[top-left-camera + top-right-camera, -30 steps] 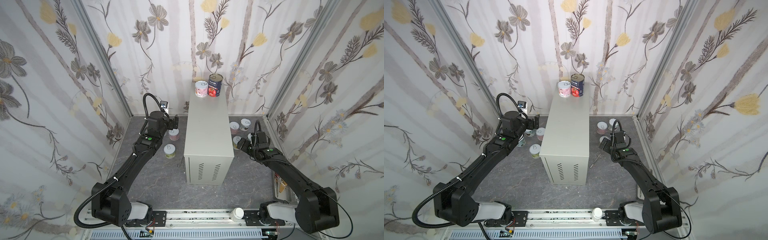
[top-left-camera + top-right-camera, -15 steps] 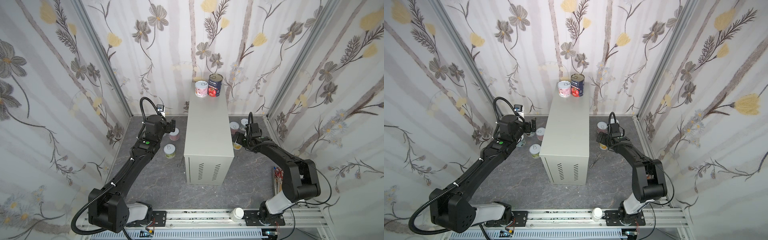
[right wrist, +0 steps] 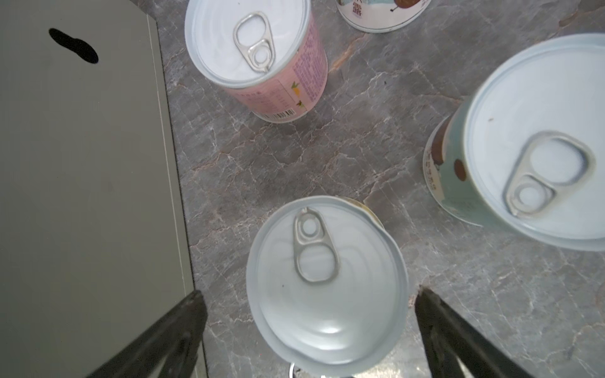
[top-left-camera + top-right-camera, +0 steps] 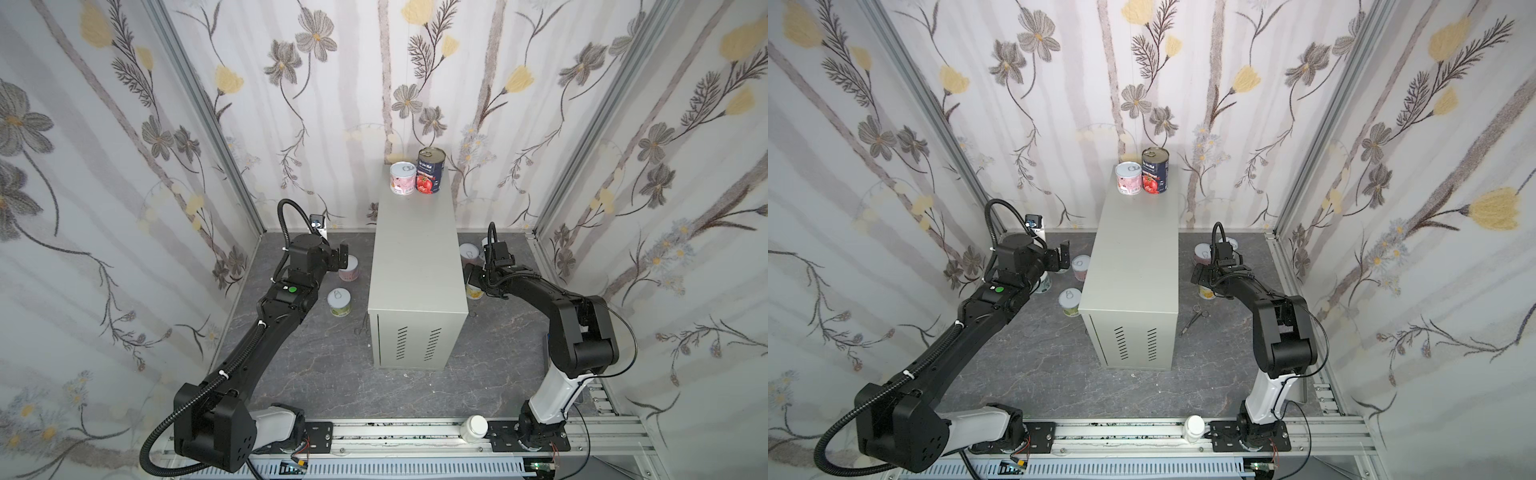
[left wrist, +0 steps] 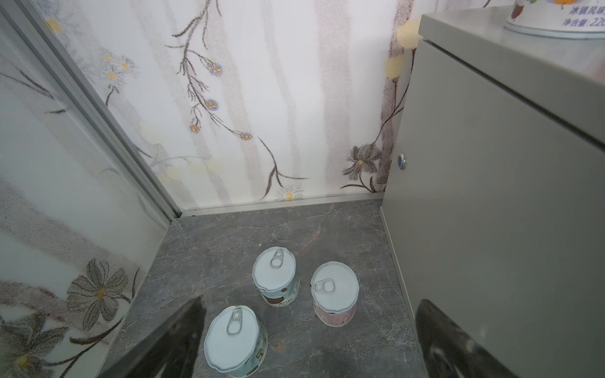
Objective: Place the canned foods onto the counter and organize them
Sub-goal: 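Lower the right gripper over the yellow can on the floor and grasp it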
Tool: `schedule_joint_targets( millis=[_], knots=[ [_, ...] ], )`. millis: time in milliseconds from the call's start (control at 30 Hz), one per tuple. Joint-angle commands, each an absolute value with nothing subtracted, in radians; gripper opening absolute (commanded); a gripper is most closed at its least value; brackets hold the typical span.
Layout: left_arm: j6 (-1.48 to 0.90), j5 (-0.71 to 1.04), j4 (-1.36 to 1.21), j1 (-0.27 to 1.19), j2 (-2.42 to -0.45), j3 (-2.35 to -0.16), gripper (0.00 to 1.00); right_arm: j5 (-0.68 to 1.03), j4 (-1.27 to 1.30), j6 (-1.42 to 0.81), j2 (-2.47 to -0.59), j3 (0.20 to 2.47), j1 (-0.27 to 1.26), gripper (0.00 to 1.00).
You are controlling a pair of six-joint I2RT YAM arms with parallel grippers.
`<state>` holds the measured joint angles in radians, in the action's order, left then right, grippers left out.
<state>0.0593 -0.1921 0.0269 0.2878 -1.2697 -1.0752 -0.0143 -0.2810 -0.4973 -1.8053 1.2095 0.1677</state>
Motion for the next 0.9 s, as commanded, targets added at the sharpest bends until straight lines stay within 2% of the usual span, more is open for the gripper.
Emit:
schedule_joint_targets(
  millis=[0, 200, 667, 867],
  knots=[
    [0.048, -0.217, 0.029, 0.285, -1.262, -1.070, 1.00, -0.029, -0.288, -0.473, -1.826, 1.236, 0.164, 1.00],
    [0.037, -0.205, 0.031, 0.285, -1.274, -1.068, 1.00, -0.026, -0.292, -0.457, -1.874, 1.269, 0.160, 0.98],
    [0.027, -0.197, 0.051, 0.281, -1.301, -1.069, 1.00, -0.017, -0.296, -0.427, -1.952, 1.302, 0.158, 0.82],
    [-0.060, -0.154, 0.117, 0.278, -1.331, -1.091, 1.00, -0.017, -0.303, -0.417, -1.961, 1.293, 0.158, 0.65]
  ],
)
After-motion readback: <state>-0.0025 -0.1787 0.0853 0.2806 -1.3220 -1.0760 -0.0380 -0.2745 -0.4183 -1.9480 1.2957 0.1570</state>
